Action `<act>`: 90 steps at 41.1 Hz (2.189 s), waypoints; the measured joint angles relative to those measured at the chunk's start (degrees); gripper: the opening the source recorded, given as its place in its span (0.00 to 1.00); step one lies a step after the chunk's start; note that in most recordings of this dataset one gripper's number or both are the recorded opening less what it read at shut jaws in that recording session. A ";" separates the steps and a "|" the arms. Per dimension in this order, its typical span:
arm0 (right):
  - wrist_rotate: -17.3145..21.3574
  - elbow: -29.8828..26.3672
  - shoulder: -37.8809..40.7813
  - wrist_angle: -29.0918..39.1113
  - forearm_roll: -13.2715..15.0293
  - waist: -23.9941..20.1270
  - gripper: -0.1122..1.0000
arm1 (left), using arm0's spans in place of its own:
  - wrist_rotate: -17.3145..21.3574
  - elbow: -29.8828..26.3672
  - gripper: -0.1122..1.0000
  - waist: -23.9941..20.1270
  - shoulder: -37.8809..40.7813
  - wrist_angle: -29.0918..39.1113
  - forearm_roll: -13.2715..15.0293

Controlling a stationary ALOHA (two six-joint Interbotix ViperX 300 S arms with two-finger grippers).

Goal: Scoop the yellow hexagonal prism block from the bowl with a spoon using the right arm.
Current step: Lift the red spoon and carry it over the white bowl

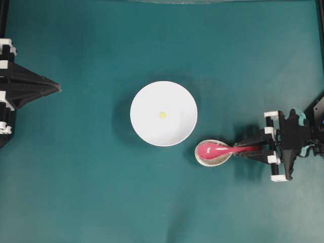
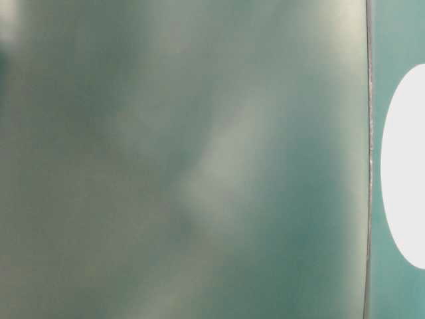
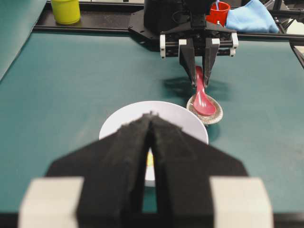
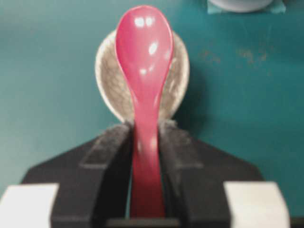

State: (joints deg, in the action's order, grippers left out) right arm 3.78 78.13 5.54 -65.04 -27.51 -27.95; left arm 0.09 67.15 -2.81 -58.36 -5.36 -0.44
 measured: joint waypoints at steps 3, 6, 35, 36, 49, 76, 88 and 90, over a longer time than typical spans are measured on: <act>-0.18 0.09 -1.67 0.79 0.00 0.09 0.31 | 0.00 0.00 0.10 0.00 0.09 0.00 -0.09; -0.44 0.00 -3.43 2.02 0.00 0.53 0.31 | 0.00 0.00 0.10 0.00 0.09 0.09 -0.09; -12.66 -7.03 -29.27 38.58 0.00 13.18 0.31 | 0.00 0.00 0.10 0.00 1.23 0.18 0.00; -13.36 -8.00 -30.06 41.31 0.00 14.24 0.31 | 0.00 0.00 0.10 0.09 1.32 0.18 0.00; -16.35 -18.11 -34.10 65.65 0.62 24.52 0.31 | 0.00 -0.09 0.10 0.00 1.32 0.18 0.00; -10.02 -39.64 -24.08 103.62 3.52 38.67 0.31 | 0.00 0.00 0.10 0.00 1.32 0.18 -0.09; -4.92 -49.22 -14.50 112.94 7.12 38.67 0.31 | 0.00 0.00 0.10 0.00 1.32 0.18 -0.09; -4.48 -50.54 -13.36 113.99 7.73 38.58 0.31 | 0.00 0.00 0.10 0.00 1.32 0.18 0.00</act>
State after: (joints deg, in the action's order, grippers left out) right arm -0.70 27.60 -7.82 48.96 -19.78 10.63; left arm 0.09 67.15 -2.81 -57.04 -5.19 -0.44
